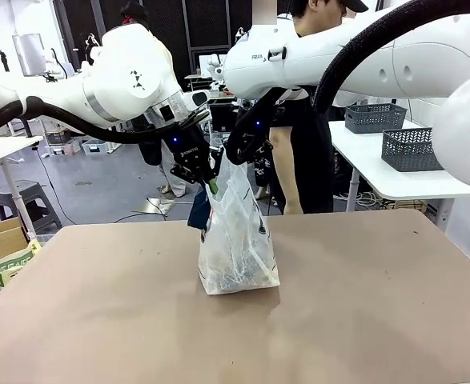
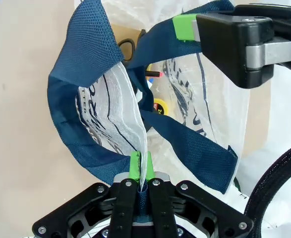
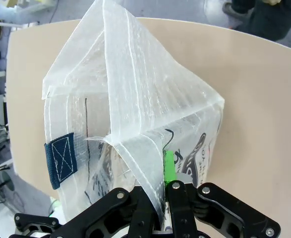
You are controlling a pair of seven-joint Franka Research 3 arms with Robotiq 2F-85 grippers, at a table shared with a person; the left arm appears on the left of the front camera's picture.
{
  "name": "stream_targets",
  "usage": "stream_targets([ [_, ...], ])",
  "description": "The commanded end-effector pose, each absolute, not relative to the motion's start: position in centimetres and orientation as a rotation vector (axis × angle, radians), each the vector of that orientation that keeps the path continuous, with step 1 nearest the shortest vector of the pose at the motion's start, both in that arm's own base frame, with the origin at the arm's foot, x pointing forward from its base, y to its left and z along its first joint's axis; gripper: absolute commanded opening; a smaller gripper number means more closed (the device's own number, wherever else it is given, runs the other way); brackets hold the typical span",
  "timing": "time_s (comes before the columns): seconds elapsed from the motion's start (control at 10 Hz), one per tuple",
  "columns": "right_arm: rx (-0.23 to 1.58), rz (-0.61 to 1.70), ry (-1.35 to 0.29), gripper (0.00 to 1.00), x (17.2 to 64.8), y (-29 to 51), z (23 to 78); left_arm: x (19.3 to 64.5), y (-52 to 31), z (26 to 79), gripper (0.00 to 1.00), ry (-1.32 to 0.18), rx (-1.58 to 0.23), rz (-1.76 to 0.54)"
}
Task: Transfer purchased items from the store into the shopping bag.
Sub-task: Move the Reusable shopping bag to the right side of the table.
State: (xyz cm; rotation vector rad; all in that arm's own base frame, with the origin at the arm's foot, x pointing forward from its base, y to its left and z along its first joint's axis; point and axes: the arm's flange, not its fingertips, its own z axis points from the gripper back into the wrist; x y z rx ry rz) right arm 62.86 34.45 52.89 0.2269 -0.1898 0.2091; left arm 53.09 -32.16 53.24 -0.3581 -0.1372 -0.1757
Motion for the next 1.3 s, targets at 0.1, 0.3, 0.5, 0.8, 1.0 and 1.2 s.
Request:
stream_targets([
  [0.1,0.242,0.214,-0.193,0.00,63.2,34.9,52.9,53.3,-32.7,53.2,0.00,-0.140,-0.369,-0.203],
  [0.3,0.255,0.239,-0.201,0.00,63.3,35.5,53.0,53.2,-33.2,53.7,0.00,-0.154,-0.388,-0.233],
  [0.5,0.280,0.246,-0.196,0.00,63.6,36.0,53.0,53.1,-33.3,53.8,0.00,-0.154,-0.401,-0.253],
  [0.8,0.293,0.253,-0.196,0.00,63.8,36.4,53.1,53.5,-33.4,53.7,0.00,-0.153,-0.409,-0.253],
  [1.0,0.299,0.253,-0.190,0.00,63.6,36.3,53.1,52.9,-33.5,53.1,0.00,-0.141,-0.366,-0.232],
  [1.2,0.303,0.249,-0.189,0.00,63.5,36.3,53.1,53.0,-33.4,53.1,0.20,-0.137,-0.369,-0.229],
])
